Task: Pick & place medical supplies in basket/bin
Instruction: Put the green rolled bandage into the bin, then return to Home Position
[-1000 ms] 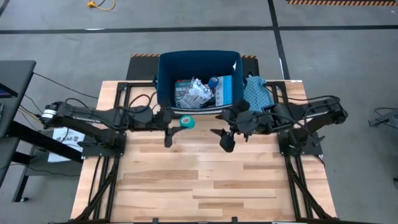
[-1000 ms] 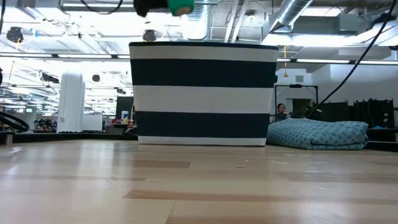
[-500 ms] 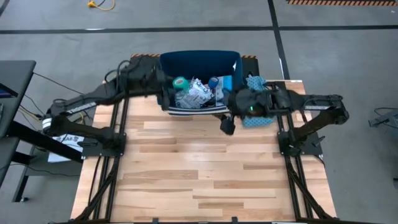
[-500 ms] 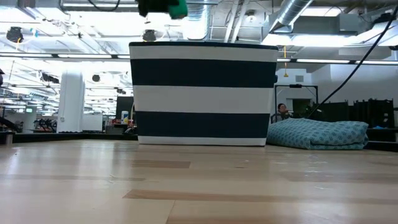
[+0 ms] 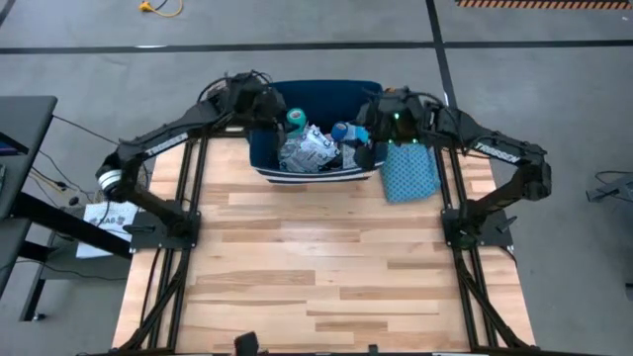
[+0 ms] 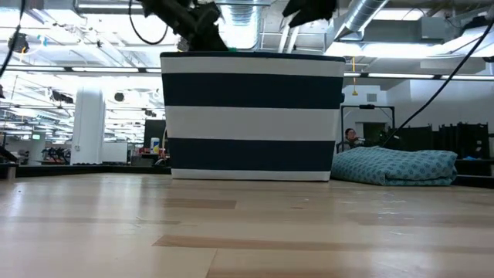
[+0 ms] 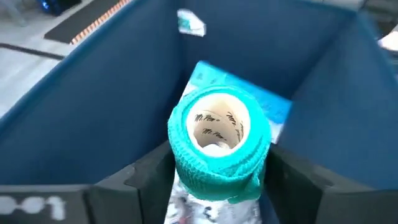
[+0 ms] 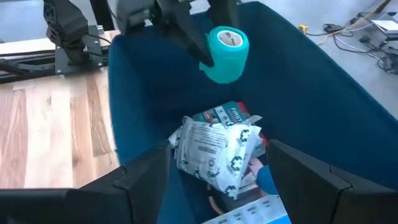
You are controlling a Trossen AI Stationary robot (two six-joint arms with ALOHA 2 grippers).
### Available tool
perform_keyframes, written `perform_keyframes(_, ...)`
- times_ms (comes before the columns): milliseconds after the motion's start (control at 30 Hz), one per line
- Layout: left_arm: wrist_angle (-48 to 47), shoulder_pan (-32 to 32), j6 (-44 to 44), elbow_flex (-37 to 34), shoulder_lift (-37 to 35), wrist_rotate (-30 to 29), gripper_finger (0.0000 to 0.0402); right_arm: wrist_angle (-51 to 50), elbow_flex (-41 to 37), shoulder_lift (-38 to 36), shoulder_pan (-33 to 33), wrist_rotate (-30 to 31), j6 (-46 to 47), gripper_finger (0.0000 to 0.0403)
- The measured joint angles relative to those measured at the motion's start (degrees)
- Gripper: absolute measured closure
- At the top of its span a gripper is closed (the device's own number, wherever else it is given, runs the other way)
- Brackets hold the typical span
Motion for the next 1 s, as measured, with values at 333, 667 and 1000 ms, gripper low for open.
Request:
perform_keyframes(333,-11.0,2.7,5.2,7.7,7.2,-8.9,0.0109,-0.5,-0.2,0.0,-7.9,-9.2,-6.3,0.0143)
perform_keyframes(667,-12.8,2.7,6.5,7.8,7.4,-6.3,0.0079,-2.1,-0.3,0.0,-12.9,-14.1,-7.7,0.0143)
perform_keyframes(1000,-13.9,2.5,5.0,7.8,7.3,11.3,0.0079,-4.5,-0.3,2.6,-17.2,-30.9,-12.7,0.0143)
